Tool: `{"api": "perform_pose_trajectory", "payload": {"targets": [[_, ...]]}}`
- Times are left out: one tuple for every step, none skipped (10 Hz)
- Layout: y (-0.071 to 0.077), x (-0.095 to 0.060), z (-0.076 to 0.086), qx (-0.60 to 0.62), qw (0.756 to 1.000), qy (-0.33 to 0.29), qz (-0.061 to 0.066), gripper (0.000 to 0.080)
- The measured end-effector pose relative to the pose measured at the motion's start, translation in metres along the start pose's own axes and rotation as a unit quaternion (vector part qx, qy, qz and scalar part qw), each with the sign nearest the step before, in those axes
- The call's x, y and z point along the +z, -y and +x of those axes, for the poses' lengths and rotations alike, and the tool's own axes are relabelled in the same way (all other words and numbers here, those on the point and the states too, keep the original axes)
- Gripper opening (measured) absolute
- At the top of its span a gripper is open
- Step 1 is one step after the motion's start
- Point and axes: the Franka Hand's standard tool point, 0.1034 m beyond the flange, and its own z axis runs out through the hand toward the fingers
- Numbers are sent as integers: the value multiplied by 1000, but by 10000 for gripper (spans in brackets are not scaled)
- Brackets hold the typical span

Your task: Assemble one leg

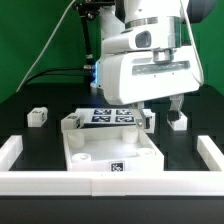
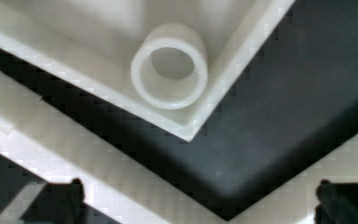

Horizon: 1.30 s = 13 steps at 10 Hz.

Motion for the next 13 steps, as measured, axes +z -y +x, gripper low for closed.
{"api": "perform_pose_trajectory", "payload": {"targets": [[0, 0, 0, 0, 1000, 0, 0, 650], [0, 0, 0, -3, 1000, 0, -1, 650], [1, 3, -7, -58, 998, -18, -22, 650], [7, 6, -27, -124, 991, -21, -35, 650], [10, 6, -37, -174, 984, -13, -35, 650], [11, 7, -42, -241, 970, 1, -31, 650], [8, 8, -52, -268, 963, 20, -20, 650], [0, 6, -59, -256, 966, 23, -23, 650], [3, 8, -57, -256, 966, 23, -21, 650], [4, 8, -56, -257, 966, 22, -20, 650], [4, 9, -57, -257, 966, 23, -20, 650], [4, 9, -57, -257, 966, 23, -20, 650], [1, 9, -59, -289, 957, 18, -29, 650]]}}
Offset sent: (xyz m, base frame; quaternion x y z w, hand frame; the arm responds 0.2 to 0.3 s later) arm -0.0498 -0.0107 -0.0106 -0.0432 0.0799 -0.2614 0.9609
